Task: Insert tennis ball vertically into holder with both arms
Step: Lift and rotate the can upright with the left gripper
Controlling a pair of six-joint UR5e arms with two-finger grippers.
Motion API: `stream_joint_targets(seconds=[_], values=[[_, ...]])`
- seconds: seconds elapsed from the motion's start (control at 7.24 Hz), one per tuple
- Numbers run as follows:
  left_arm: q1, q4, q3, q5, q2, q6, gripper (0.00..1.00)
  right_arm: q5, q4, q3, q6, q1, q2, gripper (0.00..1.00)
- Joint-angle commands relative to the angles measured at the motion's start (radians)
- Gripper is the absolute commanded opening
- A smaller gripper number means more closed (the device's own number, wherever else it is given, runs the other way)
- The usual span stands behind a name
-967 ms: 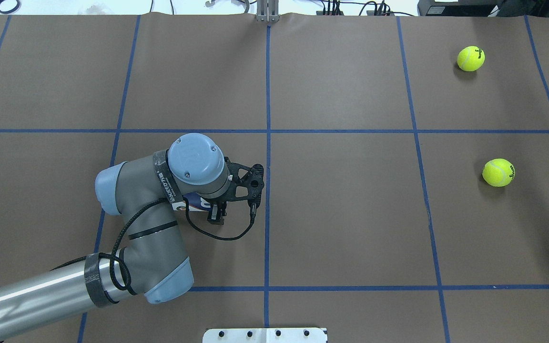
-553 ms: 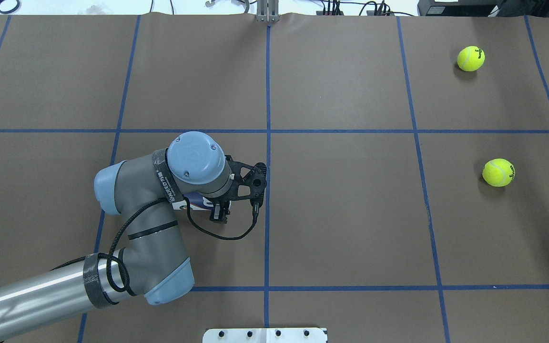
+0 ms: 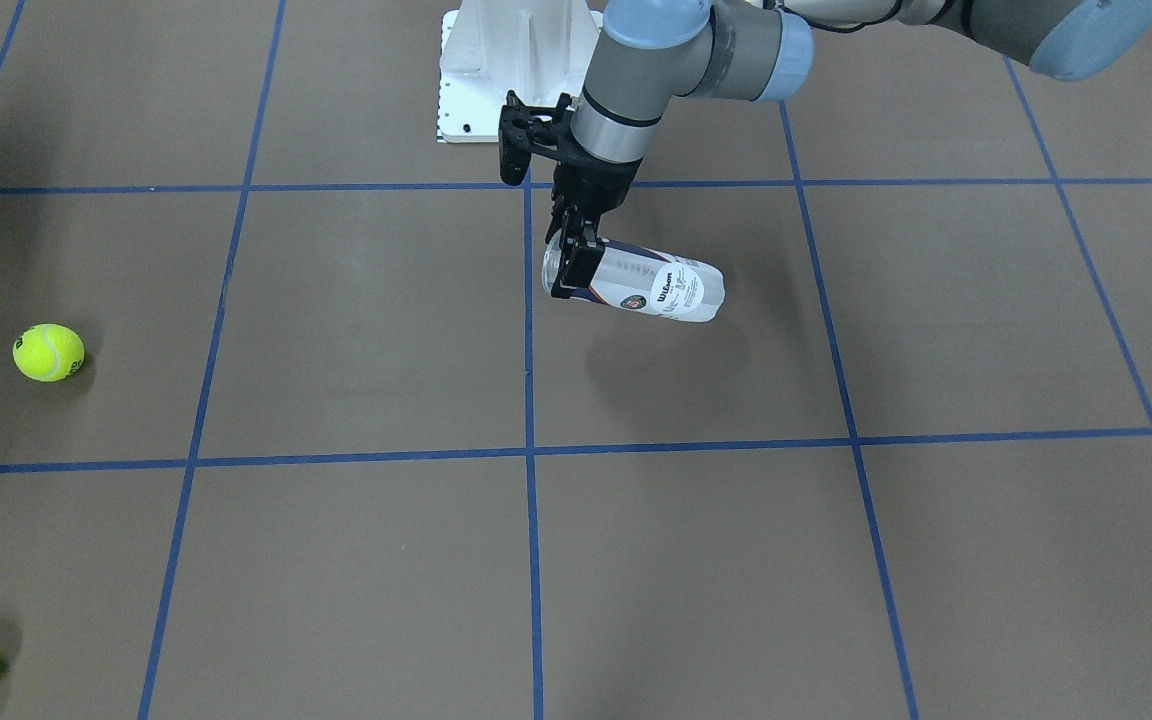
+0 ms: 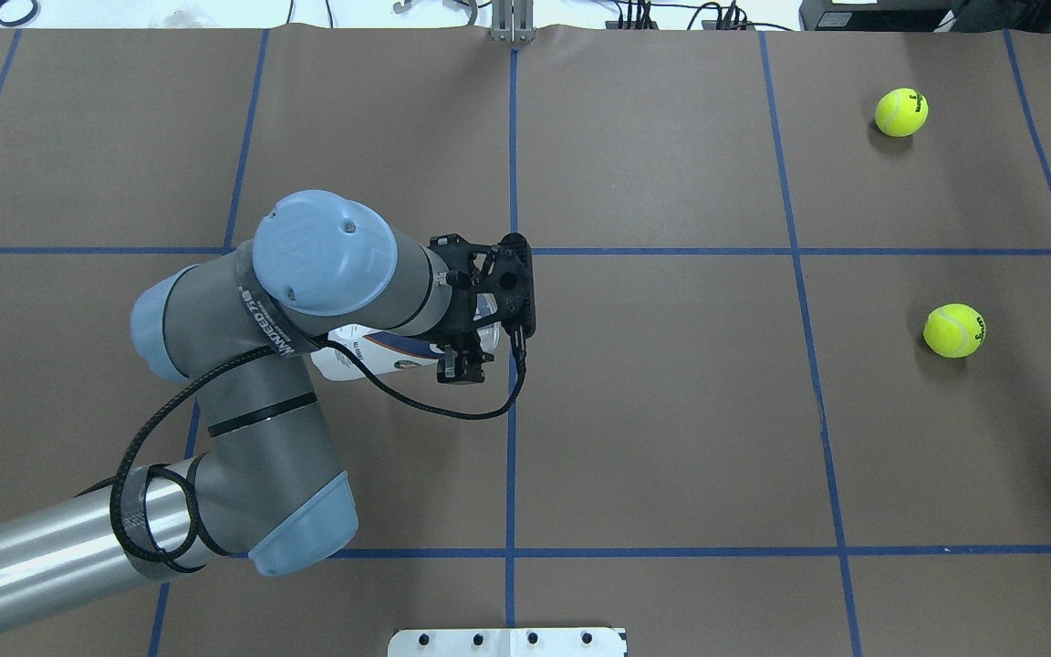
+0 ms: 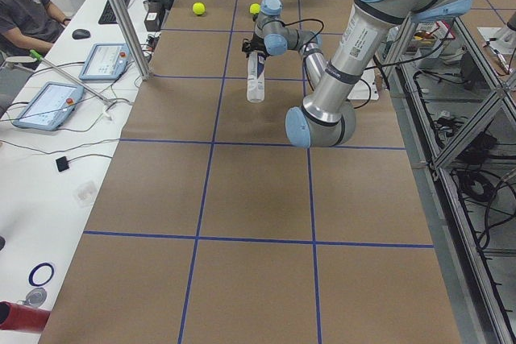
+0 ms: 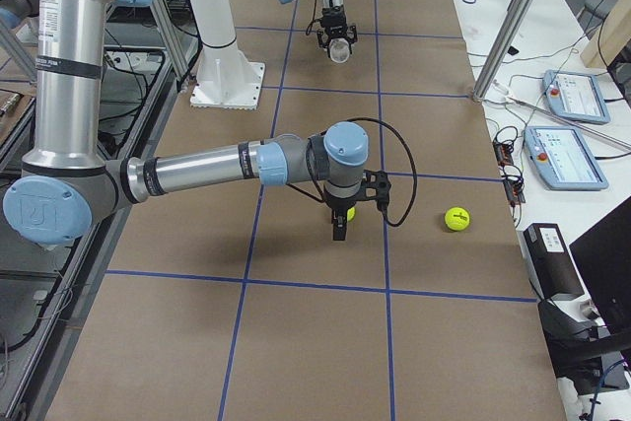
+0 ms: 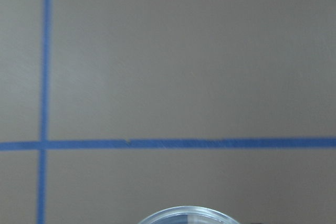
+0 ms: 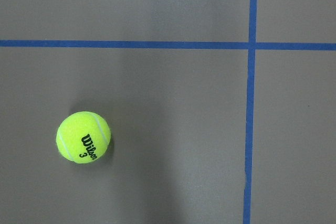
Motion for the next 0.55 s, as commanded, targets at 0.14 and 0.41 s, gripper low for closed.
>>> stream_joint_targets(seconds=[0.14,0.41], values=[[-0.008,-0.499,0.093,0.114,-0.007,-0.309,0.83,-0.001,0.004,0.009,0.001,-0.001,0.011,0.99],[0.0,-0.994,0.307,0.227,-0.009,-0.471,0.83,-0.002,0.004,0.038,0.057,-0.005,0.02,0.99]])
